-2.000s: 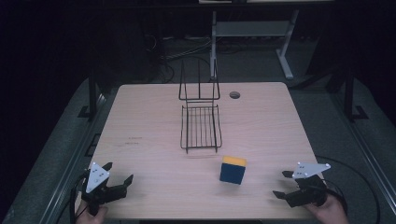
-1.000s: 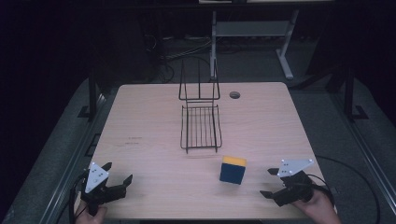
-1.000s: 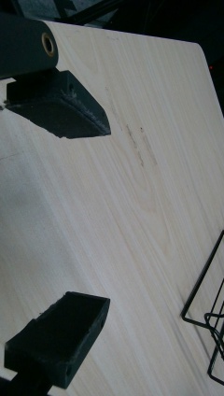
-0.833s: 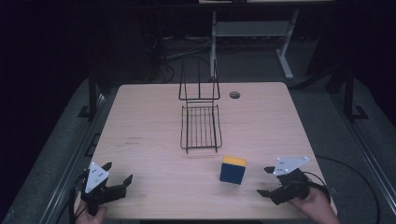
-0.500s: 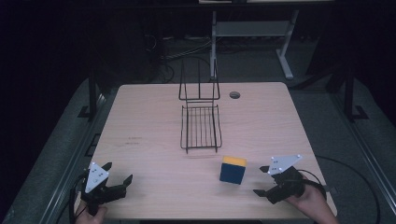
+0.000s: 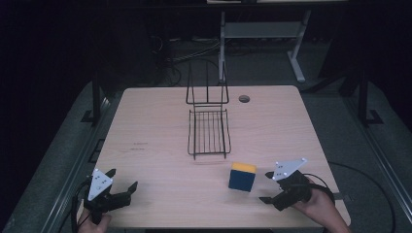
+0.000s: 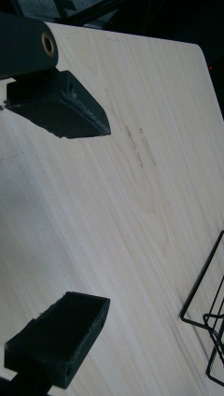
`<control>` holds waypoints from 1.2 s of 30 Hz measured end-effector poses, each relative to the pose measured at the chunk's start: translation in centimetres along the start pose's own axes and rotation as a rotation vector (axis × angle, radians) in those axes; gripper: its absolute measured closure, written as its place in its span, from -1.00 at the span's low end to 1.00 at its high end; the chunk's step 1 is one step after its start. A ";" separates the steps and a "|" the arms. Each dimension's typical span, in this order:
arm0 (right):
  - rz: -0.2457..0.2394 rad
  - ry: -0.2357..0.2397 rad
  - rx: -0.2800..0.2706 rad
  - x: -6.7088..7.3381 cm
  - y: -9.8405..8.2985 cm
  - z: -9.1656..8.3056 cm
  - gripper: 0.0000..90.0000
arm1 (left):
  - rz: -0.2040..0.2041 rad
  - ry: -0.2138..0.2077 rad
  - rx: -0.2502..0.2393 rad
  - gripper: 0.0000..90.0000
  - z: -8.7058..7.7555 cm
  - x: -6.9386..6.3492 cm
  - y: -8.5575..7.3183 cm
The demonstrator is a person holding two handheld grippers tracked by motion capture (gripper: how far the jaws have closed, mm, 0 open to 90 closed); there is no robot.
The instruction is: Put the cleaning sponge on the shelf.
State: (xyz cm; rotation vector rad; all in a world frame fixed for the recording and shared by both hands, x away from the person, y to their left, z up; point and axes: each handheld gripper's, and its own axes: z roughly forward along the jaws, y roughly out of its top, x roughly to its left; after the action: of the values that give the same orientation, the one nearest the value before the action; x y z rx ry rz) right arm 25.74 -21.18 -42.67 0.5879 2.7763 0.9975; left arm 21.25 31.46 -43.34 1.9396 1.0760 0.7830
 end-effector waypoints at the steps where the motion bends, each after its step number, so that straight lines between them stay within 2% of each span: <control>1: -0.003 0.002 -0.003 0.0 0.1 0.0 -0.59 | 0.000 -0.002 0.000 -0.69 0.0 0.0 0.0; 16: -0.036 0.026 0.005 -0.1 2.2 0.9 -0.59 | -0.002 0.001 -0.003 -0.69 -0.1 0.1 0.0; 36: -0.047 0.044 -0.006 -0.6 4.2 1.8 -0.55 | -0.001 0.001 -0.003 -0.69 -0.1 0.0 0.0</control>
State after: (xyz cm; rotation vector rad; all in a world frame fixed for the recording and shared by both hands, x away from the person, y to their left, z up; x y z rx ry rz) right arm 28.09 -17.41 -41.43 0.5031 2.8108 1.0205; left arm 21.19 31.52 -43.27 1.9359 1.0759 0.7850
